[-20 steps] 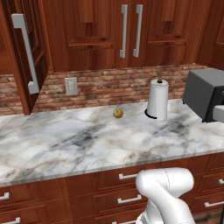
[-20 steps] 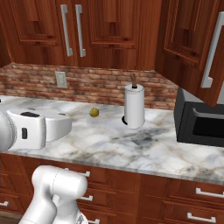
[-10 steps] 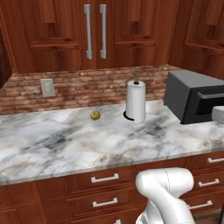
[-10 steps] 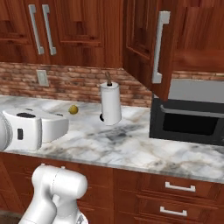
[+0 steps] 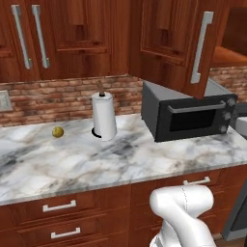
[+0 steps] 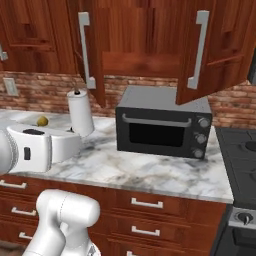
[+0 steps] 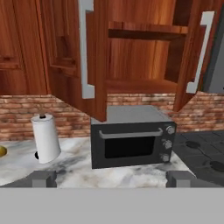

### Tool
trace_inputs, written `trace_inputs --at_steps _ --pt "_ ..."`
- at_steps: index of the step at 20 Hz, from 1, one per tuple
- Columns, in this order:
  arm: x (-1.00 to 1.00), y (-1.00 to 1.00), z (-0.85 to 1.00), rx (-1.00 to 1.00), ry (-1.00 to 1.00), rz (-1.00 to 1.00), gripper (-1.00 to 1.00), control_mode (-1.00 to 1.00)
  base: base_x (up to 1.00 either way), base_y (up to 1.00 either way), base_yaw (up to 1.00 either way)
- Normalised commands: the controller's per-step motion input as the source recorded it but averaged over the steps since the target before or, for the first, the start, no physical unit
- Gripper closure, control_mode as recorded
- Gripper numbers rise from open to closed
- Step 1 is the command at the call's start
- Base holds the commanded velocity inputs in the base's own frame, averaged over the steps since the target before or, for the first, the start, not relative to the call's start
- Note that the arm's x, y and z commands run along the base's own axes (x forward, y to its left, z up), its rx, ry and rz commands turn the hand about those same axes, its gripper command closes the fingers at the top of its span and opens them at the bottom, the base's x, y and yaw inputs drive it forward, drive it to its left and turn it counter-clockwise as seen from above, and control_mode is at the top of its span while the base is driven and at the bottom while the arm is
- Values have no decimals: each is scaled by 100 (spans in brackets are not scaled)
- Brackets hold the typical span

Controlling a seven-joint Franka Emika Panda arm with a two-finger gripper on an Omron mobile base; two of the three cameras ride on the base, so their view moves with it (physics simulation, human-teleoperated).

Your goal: Close all open cabinet doors.

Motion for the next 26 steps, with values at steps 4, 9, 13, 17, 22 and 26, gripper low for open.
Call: trace_inputs --at_steps 4,9,13,17,22,26 --pt "0 0 0 0 0 0 -100 100 -21 -61 -5" --pt "0 0 0 0 0 0 -100 100 -2 -40 -7" --pt "0 0 0 0 0 0 -100 100 3 -20 -5" --pt "0 0 0 0 0 0 -100 100 22 -5 0" --pt "0 0 0 0 0 0 -100 100 30 -21 0" --pt "0 0 0 0 0 0 -100 100 21 -46 13"
